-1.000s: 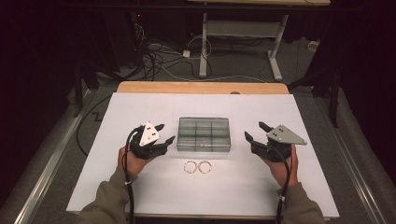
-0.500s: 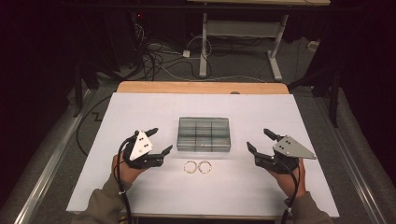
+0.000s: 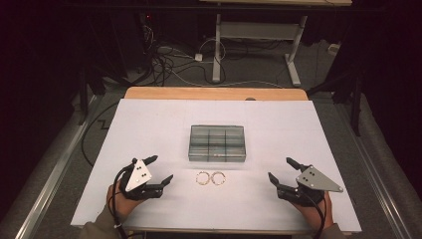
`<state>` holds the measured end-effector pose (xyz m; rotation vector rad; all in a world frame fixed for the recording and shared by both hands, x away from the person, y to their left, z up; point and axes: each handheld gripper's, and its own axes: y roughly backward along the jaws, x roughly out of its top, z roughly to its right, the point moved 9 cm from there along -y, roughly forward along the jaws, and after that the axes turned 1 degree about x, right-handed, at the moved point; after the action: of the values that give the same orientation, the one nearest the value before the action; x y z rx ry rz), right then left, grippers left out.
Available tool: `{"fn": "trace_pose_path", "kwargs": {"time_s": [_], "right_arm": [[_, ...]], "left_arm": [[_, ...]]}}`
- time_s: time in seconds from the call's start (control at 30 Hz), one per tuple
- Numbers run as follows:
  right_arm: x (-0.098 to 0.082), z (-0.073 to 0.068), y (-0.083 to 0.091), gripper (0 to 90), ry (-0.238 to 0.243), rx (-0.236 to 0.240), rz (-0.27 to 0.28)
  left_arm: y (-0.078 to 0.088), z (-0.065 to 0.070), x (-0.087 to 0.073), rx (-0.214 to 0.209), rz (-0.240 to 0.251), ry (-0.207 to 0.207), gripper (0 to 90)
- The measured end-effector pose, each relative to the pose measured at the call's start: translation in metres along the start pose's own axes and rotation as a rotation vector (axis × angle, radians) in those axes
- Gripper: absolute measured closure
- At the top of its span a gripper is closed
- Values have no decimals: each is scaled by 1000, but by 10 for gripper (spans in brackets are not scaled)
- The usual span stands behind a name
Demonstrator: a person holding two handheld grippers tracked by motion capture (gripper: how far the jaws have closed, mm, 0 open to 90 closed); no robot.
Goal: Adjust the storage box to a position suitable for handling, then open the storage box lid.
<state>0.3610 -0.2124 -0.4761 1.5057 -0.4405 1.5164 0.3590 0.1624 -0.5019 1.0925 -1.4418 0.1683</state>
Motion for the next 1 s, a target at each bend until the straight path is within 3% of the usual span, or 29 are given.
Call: {"fn": "trace_pose_path", "kwargs": {"time_s": [0.1, 0.23, 0.43, 0.57, 0.6, 0.67, 0.7, 0.77, 0.8, 1.0], "right_arm": [[-5, -4, 3, 252, 10, 9, -12], [-9, -11, 3, 253, 14, 29, -14], [-12, -15, -4, 259, 19, 57, -25], [-15, -17, -8, 305, 28, 75, -29], [-17, -19, -10, 396, 30, 97, -42], [-18, -21, -11, 420, 37, 107, -47], [-22, -23, -12, 547, 46, 117, -67], [-23, -25, -13, 601, 55, 127, -80], [-27, -27, -14, 714, 65, 127, -115], [-31, -30, -17, 874, 71, 137, -165]], "left_arm": [[1, 2, -16, -9, -39, 10, 199], [-3, 5, -30, -34, -76, 56, 199], [-3, 9, -31, -32, -83, 48, 199], [-3, 8, -31, -34, -91, 66, 202], [-3, 8, -31, -35, -89, 69, 203], [-5, 8, -30, -44, -85, 72, 203], [-5, 8, -30, -45, -87, 72, 203], [-7, 8, -29, -51, -90, 71, 203], [-8, 9, -29, -52, -93, 67, 203], [-15, 10, -27, -66, -104, 68, 204]]}}
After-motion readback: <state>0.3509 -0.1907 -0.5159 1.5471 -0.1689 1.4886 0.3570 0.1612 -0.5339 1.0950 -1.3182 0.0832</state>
